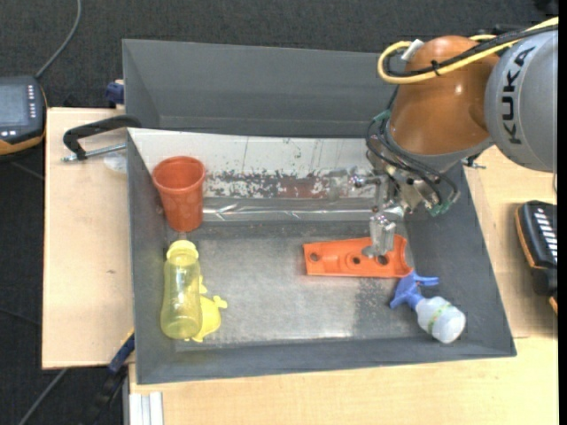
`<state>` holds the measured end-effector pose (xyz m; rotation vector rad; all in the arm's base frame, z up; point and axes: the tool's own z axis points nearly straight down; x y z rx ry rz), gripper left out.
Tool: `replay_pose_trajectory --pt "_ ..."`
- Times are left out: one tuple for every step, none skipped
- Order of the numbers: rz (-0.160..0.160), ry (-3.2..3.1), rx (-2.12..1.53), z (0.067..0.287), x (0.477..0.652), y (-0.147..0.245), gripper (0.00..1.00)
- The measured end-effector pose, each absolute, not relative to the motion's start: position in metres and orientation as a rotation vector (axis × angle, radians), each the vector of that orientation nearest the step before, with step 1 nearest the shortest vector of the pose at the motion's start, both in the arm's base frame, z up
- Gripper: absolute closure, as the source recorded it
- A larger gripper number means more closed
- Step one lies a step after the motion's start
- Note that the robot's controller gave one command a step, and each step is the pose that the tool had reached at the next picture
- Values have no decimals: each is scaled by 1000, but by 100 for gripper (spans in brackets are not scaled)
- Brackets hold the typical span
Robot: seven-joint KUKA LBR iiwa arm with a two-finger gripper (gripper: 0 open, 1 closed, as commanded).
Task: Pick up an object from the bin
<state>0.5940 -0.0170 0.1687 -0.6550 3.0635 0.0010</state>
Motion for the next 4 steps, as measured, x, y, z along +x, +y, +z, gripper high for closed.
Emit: replay_pose_trajectory --pt "1 3058 -682 124 589 -16 0" --pt "2 3020 -840 99 592 -8 0" --pt "4 3077 -572 72 598 -12 100" --pt "4 3077 -572 72 598 -12 100"
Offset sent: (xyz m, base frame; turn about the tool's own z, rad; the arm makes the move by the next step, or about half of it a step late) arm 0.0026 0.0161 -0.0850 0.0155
